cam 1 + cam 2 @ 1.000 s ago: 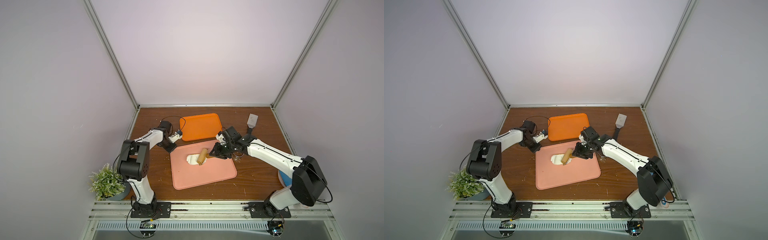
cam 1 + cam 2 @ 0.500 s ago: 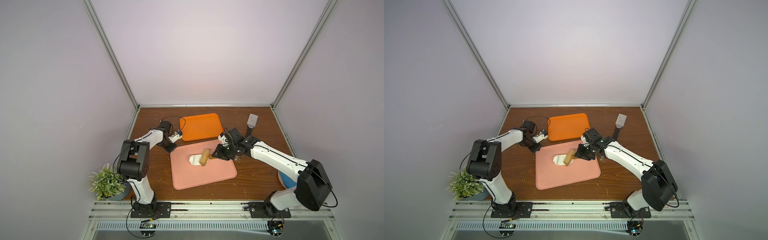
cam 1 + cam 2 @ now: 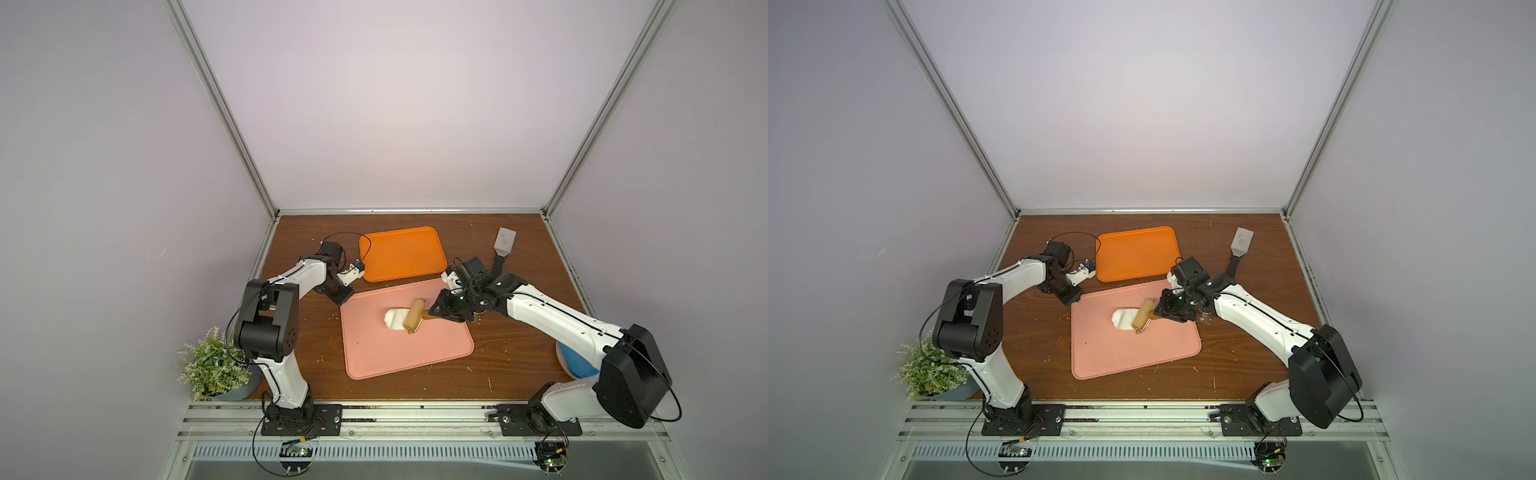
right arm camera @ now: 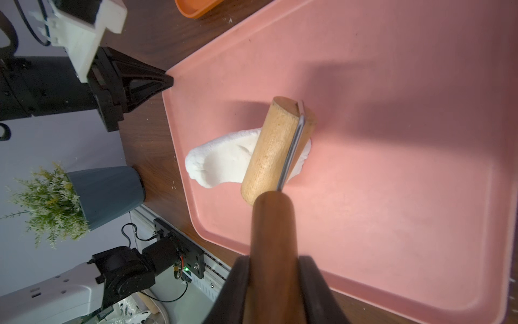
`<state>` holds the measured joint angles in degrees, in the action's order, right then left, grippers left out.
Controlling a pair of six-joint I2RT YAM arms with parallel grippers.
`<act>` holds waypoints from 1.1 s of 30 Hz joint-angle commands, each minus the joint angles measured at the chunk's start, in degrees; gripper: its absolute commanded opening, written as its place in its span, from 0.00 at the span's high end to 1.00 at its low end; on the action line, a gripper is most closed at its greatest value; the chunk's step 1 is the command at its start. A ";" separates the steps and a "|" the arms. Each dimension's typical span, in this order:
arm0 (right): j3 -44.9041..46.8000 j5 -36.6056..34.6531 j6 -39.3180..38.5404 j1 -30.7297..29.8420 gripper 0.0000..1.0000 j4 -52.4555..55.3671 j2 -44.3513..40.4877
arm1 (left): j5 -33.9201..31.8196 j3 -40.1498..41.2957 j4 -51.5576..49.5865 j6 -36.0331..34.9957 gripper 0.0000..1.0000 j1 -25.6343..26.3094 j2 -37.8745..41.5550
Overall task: Roll out the dumpling wrappers from the dough
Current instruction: Flatten out the dough on the work surface.
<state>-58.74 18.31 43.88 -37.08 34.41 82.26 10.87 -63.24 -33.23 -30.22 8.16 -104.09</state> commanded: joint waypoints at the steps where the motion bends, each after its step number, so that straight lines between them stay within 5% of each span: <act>1: 5.94 -16.49 -0.08 1.74 1.00 25.61 4.55 | -1.29 4.48 3.97 0.23 1.00 1.14 -8.85; 33: 3.91 -21.41 0.19 1.03 1.00 24.22 14.61 | -0.97 4.34 3.80 0.33 1.00 1.15 -8.93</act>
<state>-60.86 17.98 42.78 -36.40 36.69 86.52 10.87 -63.48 -33.52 -30.20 8.16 -104.27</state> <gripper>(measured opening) 0.299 0.060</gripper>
